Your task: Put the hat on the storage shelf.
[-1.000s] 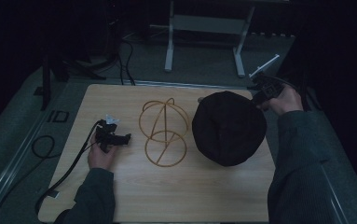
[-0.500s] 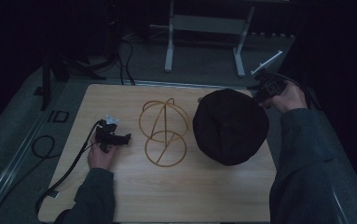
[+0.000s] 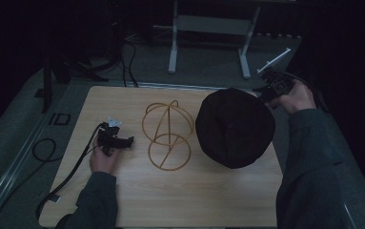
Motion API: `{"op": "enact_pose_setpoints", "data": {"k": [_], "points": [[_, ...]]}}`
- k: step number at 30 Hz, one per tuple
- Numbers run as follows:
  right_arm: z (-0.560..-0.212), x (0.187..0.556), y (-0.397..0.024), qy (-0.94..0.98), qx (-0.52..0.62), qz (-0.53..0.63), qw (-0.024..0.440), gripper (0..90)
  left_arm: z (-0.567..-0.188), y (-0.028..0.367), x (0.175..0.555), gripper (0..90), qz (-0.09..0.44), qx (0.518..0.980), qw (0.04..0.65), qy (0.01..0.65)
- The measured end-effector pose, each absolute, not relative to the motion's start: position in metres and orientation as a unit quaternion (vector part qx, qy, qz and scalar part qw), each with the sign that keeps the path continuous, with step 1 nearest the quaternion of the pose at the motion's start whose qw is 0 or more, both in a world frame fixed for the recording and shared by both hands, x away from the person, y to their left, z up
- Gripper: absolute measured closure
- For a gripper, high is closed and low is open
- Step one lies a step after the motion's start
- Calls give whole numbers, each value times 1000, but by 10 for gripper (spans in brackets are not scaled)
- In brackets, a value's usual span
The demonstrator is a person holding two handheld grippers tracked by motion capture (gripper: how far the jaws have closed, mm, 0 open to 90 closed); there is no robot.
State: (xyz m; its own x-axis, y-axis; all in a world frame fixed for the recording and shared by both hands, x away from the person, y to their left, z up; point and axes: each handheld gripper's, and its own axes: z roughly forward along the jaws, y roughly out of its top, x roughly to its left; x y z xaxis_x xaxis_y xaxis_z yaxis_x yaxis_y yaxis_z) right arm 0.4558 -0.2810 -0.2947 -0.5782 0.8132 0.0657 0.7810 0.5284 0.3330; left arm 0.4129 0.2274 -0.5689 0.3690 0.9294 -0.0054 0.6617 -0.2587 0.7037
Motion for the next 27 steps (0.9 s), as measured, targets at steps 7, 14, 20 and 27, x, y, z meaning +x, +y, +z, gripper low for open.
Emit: {"op": "enact_pose_setpoints", "data": {"k": [7,14,20,27], "points": [[-285,454,-280,874,454,167,50,773,-569,227,413,90,212,765,316,520],[-277,453,-276,875,450,172,45,773,-569,227,413,90,212,765,316,520],[-272,454,-273,877,447,172,41,773,-569,227,413,90,212,765,316,520],[-269,454,-270,876,446,181,32,775,-569,227,413,92,212,765,316,520]]}}
